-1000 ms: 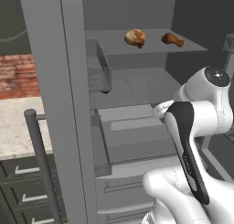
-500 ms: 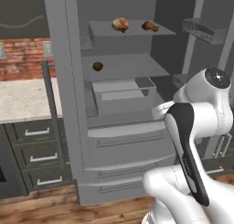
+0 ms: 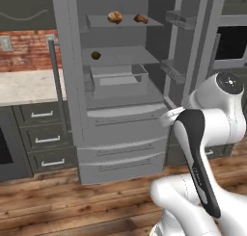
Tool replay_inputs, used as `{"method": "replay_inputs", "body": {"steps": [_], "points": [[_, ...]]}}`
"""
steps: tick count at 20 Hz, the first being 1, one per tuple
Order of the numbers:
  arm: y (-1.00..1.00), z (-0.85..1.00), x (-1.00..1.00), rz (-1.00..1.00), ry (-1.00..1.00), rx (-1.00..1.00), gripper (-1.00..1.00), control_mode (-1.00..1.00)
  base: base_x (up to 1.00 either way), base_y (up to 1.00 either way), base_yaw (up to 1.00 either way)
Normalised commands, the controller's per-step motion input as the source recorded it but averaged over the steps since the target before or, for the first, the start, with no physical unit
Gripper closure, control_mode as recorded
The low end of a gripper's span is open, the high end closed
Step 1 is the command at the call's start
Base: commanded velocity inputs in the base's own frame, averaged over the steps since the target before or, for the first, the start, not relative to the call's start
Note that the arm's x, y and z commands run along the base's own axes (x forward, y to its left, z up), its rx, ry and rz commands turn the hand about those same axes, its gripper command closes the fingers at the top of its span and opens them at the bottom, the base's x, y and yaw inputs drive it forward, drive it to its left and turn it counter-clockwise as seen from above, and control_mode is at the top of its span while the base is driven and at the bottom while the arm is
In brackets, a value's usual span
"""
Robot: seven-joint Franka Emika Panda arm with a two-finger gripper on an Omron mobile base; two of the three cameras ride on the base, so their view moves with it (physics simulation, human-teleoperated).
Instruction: Gather the avocado and squash from the fridge and place them on a tray on the dining counter. Then gather the chicken drumsticks from the fridge and place them on the other tray.
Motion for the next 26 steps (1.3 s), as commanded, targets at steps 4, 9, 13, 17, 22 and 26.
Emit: {"method": "replay_inputs", "body": {"steps": [4, 9, 13, 17, 22, 26], "points": [[0.0, 0.0, 0.0, 0.0, 0.0, 0.0, 1.0, 1.0, -0.86, 0.0, 0.0], [0.0, 0.0, 0.0, 0.0, 0.0, 0.0, 1.0, 1.0, -0.79, 0.12, 0.27], [0.0, 0.0, 0.0, 0.0, 0.0, 0.0, 1.0, 1.0, -0.58, 0.17, 0.38], [0.0, 0.0, 0.0, 0.0, 0.0, 0.0, 1.0, 1.0, -0.6, 0.15, 0.4], [0.0, 0.0, 0.0, 0.0, 0.0, 0.0, 1.0, 1.0, -0.73, 0.11, 0.38], [0.0, 0.0, 0.0, 0.0, 0.0, 0.0, 1.0, 1.0, -0.85, 0.08, 0.37]]}}
